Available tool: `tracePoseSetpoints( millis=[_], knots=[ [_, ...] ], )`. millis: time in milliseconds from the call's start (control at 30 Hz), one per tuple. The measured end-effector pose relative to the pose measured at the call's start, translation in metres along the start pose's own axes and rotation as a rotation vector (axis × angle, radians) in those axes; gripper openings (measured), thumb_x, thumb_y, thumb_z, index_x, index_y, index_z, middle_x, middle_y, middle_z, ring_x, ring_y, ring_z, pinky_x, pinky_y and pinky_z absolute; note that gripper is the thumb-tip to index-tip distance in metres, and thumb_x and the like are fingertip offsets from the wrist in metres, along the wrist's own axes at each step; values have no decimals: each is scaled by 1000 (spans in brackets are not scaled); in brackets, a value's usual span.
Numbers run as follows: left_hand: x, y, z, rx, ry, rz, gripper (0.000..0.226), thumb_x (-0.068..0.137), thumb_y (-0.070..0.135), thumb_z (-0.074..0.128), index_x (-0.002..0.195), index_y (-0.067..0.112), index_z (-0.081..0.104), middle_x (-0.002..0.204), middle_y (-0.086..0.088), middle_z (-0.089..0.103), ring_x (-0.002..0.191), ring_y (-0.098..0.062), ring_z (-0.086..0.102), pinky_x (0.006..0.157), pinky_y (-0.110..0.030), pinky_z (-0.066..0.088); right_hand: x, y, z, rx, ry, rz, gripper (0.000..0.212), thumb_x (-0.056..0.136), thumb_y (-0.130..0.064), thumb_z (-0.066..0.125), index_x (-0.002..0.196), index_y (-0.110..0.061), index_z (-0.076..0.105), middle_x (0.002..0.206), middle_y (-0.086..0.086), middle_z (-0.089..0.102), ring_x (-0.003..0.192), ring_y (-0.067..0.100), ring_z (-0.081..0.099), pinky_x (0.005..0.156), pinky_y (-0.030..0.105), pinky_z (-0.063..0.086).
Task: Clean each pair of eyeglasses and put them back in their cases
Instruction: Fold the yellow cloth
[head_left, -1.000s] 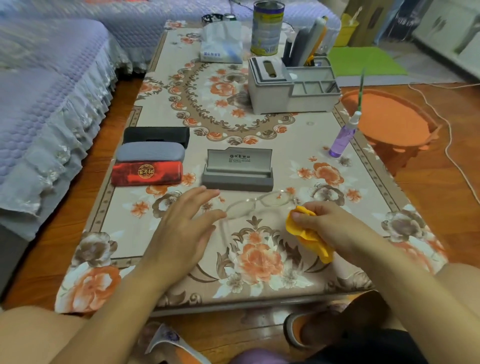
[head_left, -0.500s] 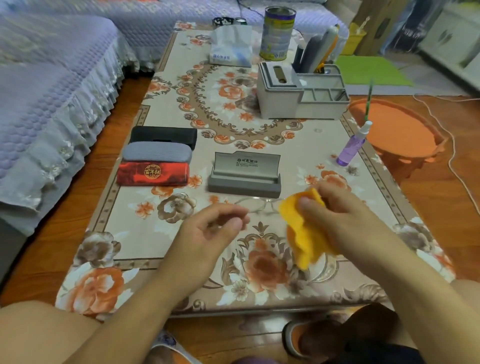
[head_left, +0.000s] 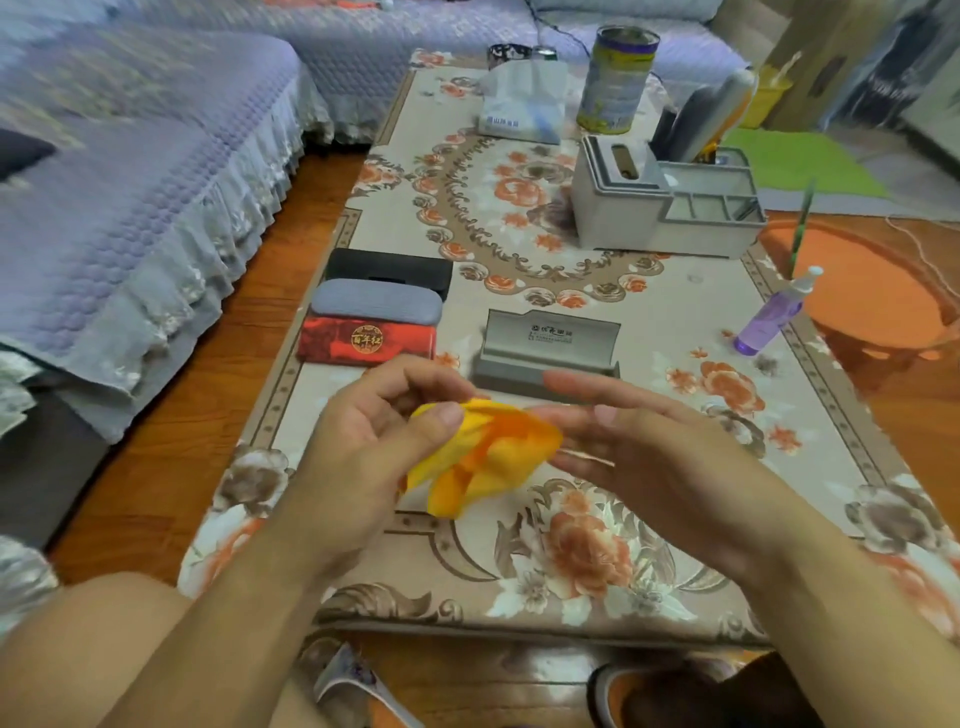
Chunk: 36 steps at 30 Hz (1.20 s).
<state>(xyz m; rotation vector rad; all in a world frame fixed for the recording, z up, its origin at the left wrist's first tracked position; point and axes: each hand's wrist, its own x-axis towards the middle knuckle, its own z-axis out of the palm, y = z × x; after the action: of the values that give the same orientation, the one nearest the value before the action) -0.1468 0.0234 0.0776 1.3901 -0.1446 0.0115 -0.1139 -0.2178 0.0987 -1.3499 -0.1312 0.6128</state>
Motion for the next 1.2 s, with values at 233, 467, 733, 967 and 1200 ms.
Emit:
tracePoseSetpoints(
  millis=[233,467,733,967,1200],
  knots=[
    [0,22,-14,239,-194,-4,27,83,11,73,107,25,73,100,-13,69,80,-15,68,67,-25,57,10,-2,29,-592,-261,-60,59,83,-38,76,138,-28,58,137,-14,62,133,3,52,114,35,38],
    [13,20,-14,206,-58,-66,30,84,12,78,112,15,69,84,-5,62,61,-10,63,52,-19,50,28,-1,51,-709,53,-177,11,93,-30,71,91,-20,75,85,3,74,78,18,68,73,41,53],
    [14,6,-17,267,-116,-106,40,81,23,77,120,22,66,109,-6,75,104,-24,71,87,-42,61,29,-14,42,-788,105,-210,17,97,-32,64,104,-31,80,76,-18,70,71,-2,61,59,13,41],
    [14,9,-12,269,35,92,30,85,17,72,113,27,65,86,-18,61,80,-22,66,69,-30,57,23,-18,36,-964,154,-253,16,101,-24,58,97,-32,71,77,-18,65,69,1,60,57,15,42],
    [8,13,-11,445,-185,-33,44,83,25,79,120,44,65,76,-9,57,61,-23,52,56,-35,47,26,-10,41,-399,-70,-60,23,89,-15,75,110,-14,66,98,19,70,88,19,66,84,39,56]
  ],
)
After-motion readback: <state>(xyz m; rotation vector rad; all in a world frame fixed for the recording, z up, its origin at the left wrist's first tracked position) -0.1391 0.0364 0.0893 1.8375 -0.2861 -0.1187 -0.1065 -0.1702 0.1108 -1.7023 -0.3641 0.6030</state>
